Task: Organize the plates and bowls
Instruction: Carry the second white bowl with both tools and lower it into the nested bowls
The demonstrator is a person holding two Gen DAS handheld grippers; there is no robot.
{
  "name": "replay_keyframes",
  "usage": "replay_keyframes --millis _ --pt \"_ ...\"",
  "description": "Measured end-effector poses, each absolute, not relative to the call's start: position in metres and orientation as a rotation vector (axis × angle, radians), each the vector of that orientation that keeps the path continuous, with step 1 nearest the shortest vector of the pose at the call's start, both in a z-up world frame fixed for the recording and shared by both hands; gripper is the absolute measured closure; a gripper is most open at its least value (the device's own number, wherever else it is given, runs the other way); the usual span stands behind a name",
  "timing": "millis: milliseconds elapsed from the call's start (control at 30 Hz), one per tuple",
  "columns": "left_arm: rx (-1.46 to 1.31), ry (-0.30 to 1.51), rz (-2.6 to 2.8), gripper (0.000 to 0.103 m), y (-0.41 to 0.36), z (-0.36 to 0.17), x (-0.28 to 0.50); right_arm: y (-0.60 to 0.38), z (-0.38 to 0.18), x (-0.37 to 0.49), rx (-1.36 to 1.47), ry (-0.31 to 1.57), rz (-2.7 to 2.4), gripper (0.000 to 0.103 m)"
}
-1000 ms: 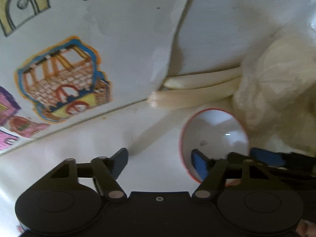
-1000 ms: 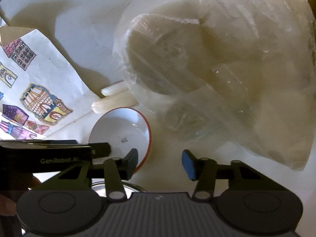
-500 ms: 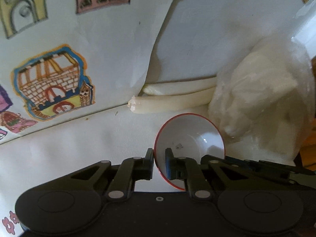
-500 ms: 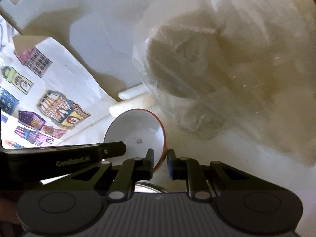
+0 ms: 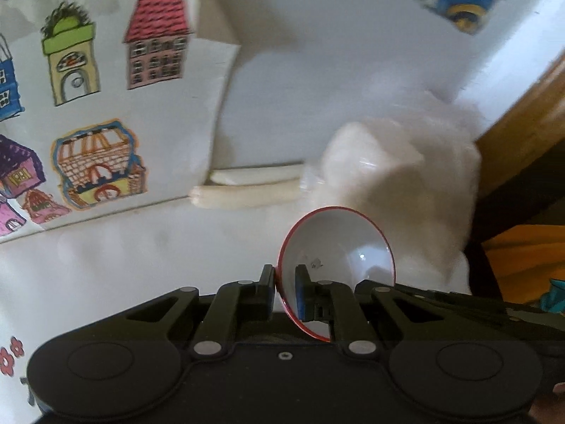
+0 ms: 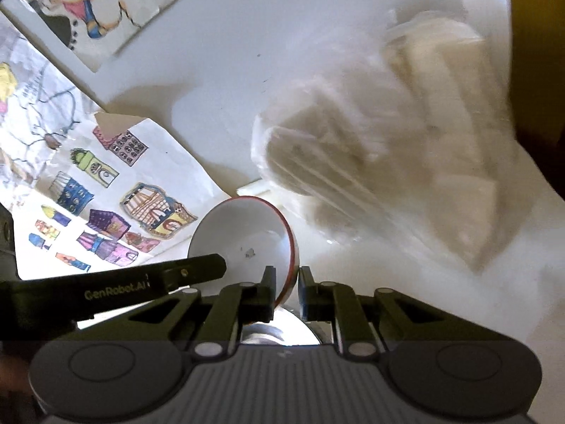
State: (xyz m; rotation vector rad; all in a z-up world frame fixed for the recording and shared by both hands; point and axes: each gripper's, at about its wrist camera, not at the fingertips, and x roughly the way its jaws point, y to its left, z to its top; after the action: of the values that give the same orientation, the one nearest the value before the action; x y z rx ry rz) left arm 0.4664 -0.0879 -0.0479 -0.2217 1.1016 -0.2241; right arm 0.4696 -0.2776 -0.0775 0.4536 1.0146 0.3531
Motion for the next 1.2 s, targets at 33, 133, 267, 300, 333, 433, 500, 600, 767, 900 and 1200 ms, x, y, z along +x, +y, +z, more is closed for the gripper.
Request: replay_keyframes --millis 33,133,267,300,333,433,500,600,767,900,1200 --pt "-0.223 1.101 -0.231 0.091 -0.093 -0.047 0.464 -0.284 -0.076 0.465 0.46 1.017 0.354 0.089" --pt "-0.225 1.102 -0.258 0.091 -0.103 -0.042 0.457 -0.303 -0.071 0.451 0.479 1.014 0.348 0.089" --pt "-0.225 1.106 -0.3 0.091 -0.125 -0.038 0.441 -0.325 -0.066 0.433 0.488 1.013 0.337 0.089" --pt "-0.227 1.108 -0.313 0.091 -0.13 -0.038 0.437 -0.332 -0.065 0.427 0.49 1.015 0.329 0.089" --pt "-0.235 1.109 -0.329 0.091 -0.136 -0.039 0.433 -0.337 -0.065 0.423 0.489 1.016 0.32 0.089" --pt "-0.249 1.132 -0.368 0.091 -0.153 -0.041 0.423 -0.355 -0.063 0.408 0.495 1.021 0.288 0.088" --pt "-0.246 1.149 -0.386 0.091 -0.164 -0.043 0.417 -0.365 -0.064 0.399 0.499 1.027 0.272 0.088" --pt "-0.238 1.168 -0.411 0.091 -0.176 -0.047 0.41 -0.379 -0.064 0.387 0.498 1.034 0.255 0.088" --pt "-0.23 1.208 -0.457 0.091 -0.193 -0.051 0.394 -0.4 -0.067 0.367 0.5 1.061 0.244 0.088" --pt "-0.225 1.248 -0.486 0.091 -0.203 -0.059 0.38 -0.411 -0.071 0.351 0.496 1.094 0.247 0.088" --pt "-0.177 1.337 -0.524 0.089 -0.217 -0.076 0.355 -0.423 -0.082 0.326 0.495 1.165 0.25 0.088"
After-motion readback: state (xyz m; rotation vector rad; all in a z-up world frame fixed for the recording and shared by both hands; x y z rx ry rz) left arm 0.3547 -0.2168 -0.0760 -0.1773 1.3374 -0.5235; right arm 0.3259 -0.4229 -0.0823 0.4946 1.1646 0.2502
